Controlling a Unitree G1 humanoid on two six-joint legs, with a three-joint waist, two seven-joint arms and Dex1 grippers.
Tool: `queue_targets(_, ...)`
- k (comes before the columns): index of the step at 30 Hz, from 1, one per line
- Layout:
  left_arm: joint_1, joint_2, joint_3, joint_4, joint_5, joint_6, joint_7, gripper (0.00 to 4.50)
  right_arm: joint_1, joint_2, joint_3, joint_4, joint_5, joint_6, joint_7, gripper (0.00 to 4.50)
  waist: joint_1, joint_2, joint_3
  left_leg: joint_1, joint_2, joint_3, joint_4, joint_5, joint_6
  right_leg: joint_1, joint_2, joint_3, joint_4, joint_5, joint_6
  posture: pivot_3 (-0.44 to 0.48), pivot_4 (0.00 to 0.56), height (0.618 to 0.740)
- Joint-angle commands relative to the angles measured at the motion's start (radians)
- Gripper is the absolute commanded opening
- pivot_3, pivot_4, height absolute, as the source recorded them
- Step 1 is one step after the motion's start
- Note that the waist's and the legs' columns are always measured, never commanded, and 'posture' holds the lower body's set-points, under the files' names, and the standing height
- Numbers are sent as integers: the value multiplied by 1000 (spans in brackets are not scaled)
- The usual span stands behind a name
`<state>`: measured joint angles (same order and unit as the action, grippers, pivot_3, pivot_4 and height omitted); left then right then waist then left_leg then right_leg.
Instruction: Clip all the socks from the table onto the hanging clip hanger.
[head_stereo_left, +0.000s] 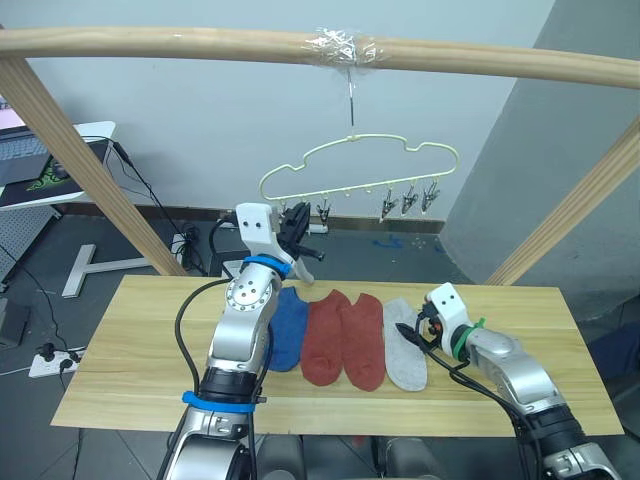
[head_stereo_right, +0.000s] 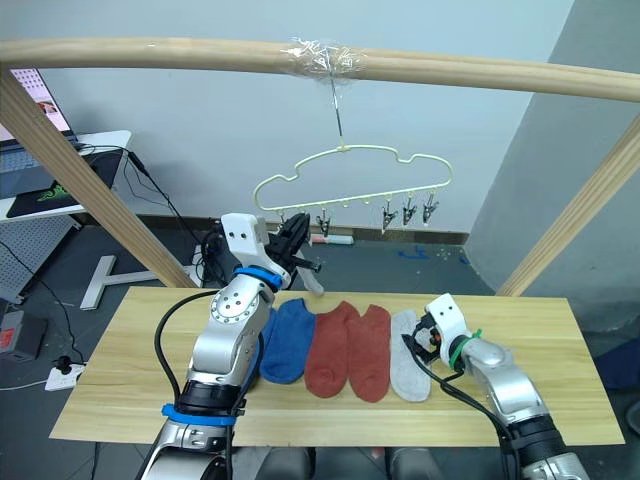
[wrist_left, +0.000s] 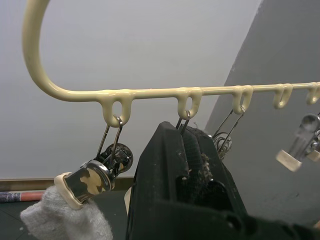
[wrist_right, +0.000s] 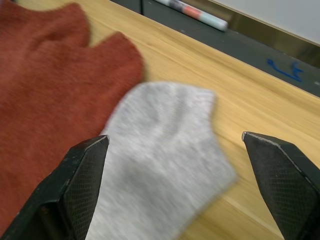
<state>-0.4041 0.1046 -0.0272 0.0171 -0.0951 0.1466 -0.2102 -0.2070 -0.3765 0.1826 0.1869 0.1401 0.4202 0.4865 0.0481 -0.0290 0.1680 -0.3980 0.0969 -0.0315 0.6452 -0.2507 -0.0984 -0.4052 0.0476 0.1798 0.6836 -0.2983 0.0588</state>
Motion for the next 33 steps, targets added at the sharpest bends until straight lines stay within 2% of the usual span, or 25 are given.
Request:
queue_targets(1,7,-10,-17,-45,2,5,-3,21,-3,23,3,73,-27,-27,-5,4500,3,0,0,0,0,0,0,0,0,0,0,0,0,0,0,123,136,740)
queue_targets(4,5,-8,-16,-40,3,8,-5,21,-7,41,7,98,-46,-47,-3,4500,5,1,-2,0,0,0,0,0,0,0,0,0,0,0,0,125,140,740)
queue_targets(7,2,-4,-15,-29,10,4,-2,0,2,58,15,141,-65,-26,-7,3858,5,1,-4,0,0,0,0,0,0,0,0,0,0,0,0,127,138,740)
queue_targets(12,-8,-1,-10,-20,9,2,-4,0,15,6,68,186,-152,-101,20,2108,4,1,-16,1,0,0,0,0,0,1,0,0,0,0,0,130,137,740)
queue_targets(17,-1,8,-7,-17,4,2,-12,0,60,-45,73,144,-173,-155,54,284,10,2,-18,1,0,0,0,0,0,2,0,0,-1,0,1,127,139,740)
queue_targets(18,-2,8,3,-16,-15,16,-20,0,68,-52,62,125,-161,-158,63,28,10,2,-18,1,0,0,1,0,0,2,0,0,-1,0,1,127,139,740)
queue_targets(19,-3,8,10,-16,-28,27,-26,0,73,-55,53,112,-151,-159,70,28,10,2,-18,1,0,0,1,0,0,2,0,0,-1,1,1,127,139,740)
queue_targets(21,-14,-14,54,-20,-150,110,-76,0,74,-95,58,54,-175,-226,94,28,9,2,-18,1,0,0,1,0,0,2,0,0,-1,1,1,127,139,740)
queue_targets(24,-21,8,102,-11,-252,194,-142,0,55,-112,10,-98,-108,-127,137,28,1,3,-18,0,0,0,1,0,0,1,0,0,-1,1,1,130,142,740)
queue_targets(26,-28,25,145,-2,-308,233,-163,0,22,-110,-19,-228,-31,20,175,28,-10,3,-18,1,0,0,0,0,0,1,1,0,0,1,1,130,142,740)
queue_targets(28,-52,17,217,0,-419,329,-146,0,-15,-90,-33,-350,61,165,208,28,-21,3,-18,1,0,-2,0,0,0,1,1,0,1,1,1,130,142,740)
queue_targets(30,-76,14,277,4,-529,432,-133,0,-72,-25,-27,-414,151,304,206,28,-24,3,-18,1,0,-3,0,0,1,1,1,-1,1,1,1,130,142,740)
queue_targets(33,-93,14,340,-4,-660,555,-120,0,-133,67,-39,-406,210,402,169,28,-24,3,-18,0,0,-6,0,0,1,1,2,-2,2,1,1,130,142,740)
